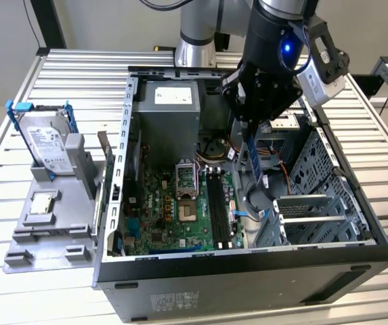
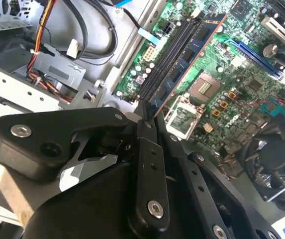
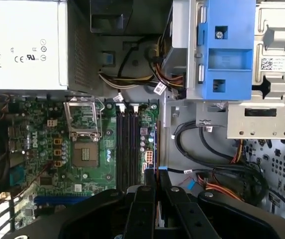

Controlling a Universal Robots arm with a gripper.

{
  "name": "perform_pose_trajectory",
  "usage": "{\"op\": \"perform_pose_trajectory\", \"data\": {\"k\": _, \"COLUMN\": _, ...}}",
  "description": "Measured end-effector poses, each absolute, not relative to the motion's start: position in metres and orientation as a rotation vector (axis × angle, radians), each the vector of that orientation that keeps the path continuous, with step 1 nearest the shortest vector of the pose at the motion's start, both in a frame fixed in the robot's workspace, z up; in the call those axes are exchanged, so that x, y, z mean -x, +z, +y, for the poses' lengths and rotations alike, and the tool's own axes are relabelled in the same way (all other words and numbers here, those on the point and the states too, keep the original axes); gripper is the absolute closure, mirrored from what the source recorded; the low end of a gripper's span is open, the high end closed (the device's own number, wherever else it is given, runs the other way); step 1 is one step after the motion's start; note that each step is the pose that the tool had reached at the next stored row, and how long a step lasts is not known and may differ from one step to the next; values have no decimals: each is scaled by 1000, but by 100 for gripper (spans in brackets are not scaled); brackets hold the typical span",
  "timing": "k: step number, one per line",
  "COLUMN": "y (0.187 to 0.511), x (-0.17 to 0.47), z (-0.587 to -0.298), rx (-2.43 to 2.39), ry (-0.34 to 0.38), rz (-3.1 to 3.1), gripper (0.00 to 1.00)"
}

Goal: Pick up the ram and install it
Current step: 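Insert the ram into the slot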

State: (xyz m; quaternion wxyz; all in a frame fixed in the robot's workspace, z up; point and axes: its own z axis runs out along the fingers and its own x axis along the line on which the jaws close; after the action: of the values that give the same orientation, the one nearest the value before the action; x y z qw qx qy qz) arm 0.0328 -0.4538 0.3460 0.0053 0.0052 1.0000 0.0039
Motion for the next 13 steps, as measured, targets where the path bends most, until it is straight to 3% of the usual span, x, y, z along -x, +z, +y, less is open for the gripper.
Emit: {"op": "perform_pose_trajectory", "data": {"k": 13, "y": 322, "x": -32, "z": -456, "rx": -8, "ry": 12, "rz": 3130, "gripper": 100}}
